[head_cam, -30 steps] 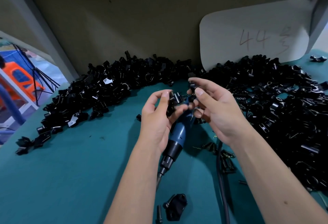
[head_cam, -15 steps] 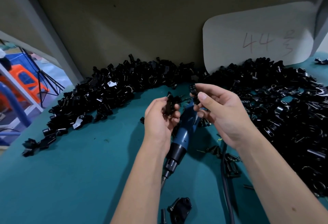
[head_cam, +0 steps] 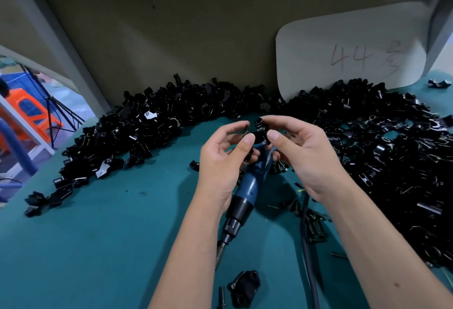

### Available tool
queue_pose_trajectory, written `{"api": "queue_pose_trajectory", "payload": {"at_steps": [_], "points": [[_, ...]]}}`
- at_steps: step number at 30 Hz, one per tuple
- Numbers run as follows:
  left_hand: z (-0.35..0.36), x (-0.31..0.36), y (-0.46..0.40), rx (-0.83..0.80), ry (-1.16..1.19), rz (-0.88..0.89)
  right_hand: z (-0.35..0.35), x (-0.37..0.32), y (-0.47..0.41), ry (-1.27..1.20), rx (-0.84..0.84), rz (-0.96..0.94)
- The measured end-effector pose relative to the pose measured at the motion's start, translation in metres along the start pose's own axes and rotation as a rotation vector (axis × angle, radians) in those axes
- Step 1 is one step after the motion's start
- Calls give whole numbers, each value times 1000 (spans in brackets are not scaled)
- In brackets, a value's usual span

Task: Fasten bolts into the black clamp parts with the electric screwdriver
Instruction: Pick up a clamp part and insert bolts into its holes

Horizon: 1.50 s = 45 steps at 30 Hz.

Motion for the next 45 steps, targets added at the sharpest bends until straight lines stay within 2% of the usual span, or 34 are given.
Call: {"api": "queue_pose_trajectory", "payload": {"at_steps": [7, 13, 23, 30, 36, 41, 45], "points": [[2, 3, 1, -61, 58, 48, 3, -2, 2, 25, -45, -29], [2, 1, 1, -76, 112, 10, 0, -2, 0, -2, 20, -37], [1, 1, 3, -55, 165, -22, 5, 2, 1, -55, -59, 14], [-2, 1, 3, -48, 135, 16, 6, 1, 1, -9, -87, 12], [-3, 6, 2, 14, -140, 172, 6, 0, 1, 101, -88, -11], [0, 11, 1, -29, -237, 244, 2, -3, 1, 216, -31, -78], [0, 9, 1, -60, -120, 150, 2, -9, 2, 241, -85, -66]]}}
Point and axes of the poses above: each hand's wrist, its own y-axis away from the middle knuckle, its own z-axis out of the palm, x = y × z, the point moved 6 cm from there along -y, towards the middle knuckle, and after that the axes turned 12 degrees about -y, right-handed, at the moved point
